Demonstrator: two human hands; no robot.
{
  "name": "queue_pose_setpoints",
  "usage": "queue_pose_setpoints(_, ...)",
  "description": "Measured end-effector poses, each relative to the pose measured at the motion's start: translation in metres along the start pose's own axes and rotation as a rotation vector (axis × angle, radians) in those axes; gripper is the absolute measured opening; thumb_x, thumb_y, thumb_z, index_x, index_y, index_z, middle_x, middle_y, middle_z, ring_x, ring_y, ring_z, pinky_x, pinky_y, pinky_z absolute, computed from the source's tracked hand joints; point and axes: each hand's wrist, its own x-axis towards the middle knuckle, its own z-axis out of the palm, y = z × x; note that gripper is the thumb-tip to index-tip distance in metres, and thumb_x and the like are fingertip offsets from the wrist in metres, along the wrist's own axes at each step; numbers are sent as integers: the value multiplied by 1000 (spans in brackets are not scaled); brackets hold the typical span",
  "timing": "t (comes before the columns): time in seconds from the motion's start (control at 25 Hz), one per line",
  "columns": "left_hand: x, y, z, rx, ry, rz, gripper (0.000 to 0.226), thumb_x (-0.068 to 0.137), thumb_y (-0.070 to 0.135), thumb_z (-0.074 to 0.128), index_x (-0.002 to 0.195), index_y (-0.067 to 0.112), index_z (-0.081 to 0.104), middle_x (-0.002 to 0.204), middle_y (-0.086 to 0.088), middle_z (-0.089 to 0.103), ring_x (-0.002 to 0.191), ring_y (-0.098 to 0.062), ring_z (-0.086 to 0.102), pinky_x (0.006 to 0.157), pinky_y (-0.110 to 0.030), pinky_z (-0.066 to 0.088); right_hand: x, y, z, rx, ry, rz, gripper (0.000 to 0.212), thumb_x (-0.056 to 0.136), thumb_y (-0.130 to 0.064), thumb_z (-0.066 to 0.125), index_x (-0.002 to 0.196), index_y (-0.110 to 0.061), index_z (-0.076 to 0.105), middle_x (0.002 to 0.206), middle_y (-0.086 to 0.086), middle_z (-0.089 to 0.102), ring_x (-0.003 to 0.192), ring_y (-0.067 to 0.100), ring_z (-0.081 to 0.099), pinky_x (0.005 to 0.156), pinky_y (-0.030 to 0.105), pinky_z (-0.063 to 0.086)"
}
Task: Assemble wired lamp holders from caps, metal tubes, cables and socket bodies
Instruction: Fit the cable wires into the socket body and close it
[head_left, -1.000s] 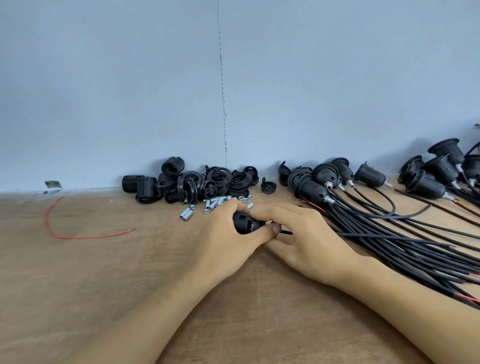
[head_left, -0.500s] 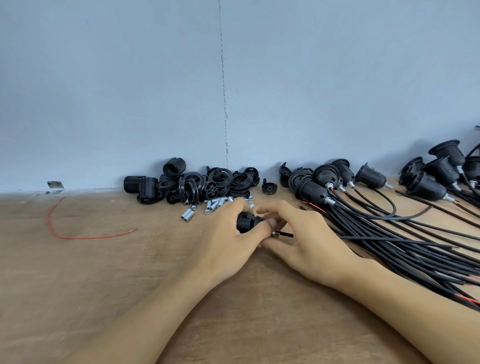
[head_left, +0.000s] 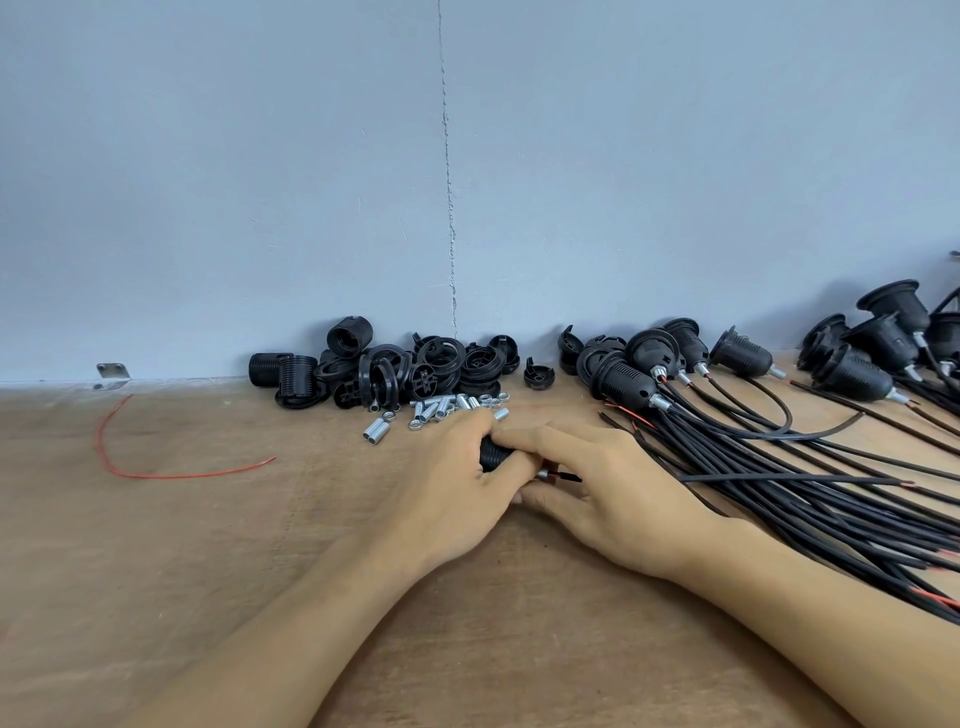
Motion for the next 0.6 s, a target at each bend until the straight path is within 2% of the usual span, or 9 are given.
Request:
queue_pose_setpoints(0.12,-1,-1,0,-30,10,-21,32,73,60,55,77,29,60,73,13,65,78,1,58,64,-10,39,1,1,1,-7,-5,26,48,89,-23,75,135,-21,60,125,-4,67,104,25,67,90,43,52)
queue_pose_setpoints(0.2,-1,-1,0,-54,2,-25,29,76,61,64,87,35,59,84,16,66,86,3,59,69,-10,39,2,4,2,-21,8,58,52,87,-14,71,136,-25,59,124,-7,67,102,23,67,89,42,52)
queue_pose_setpoints(0.28,-2,-2,0,-48,-4,-7,27,82,54,72,99,40,57,96,20,65,95,7,58,75,-6,38,4,7,1,-37,33,74,58,85,-3,66,137,-28,58,124,-8,67,106,19,66,92,40,51)
queue_pose_setpoints(0.36,-2,-2,-2,-30,-22,14,29,85,45,74,108,44,56,101,25,65,99,10,57,78,-4,38,5,11,-1,-63,39,88,60,86,-2,65,138,-30,56,122,-8,67,109,16,63,96,38,48)
queue_pose_setpoints(0.48,-2,-3,-4,-2,-30,55,37,87,29,74,105,53,53,101,43,61,98,22,53,80,2,33,6,17,-3,-129,26,121,57,89,-9,67,138,-35,54,119,-14,65,111,10,59,102,40,43)
queue_pose_setpoints(0.6,1,-8,-3,37,-9,33,33,87,26,74,111,45,63,93,38,61,94,24,51,80,5,31,6,24,-2,-74,45,149,55,89,-3,65,134,-33,58,120,-15,64,116,8,57,103,36,44)
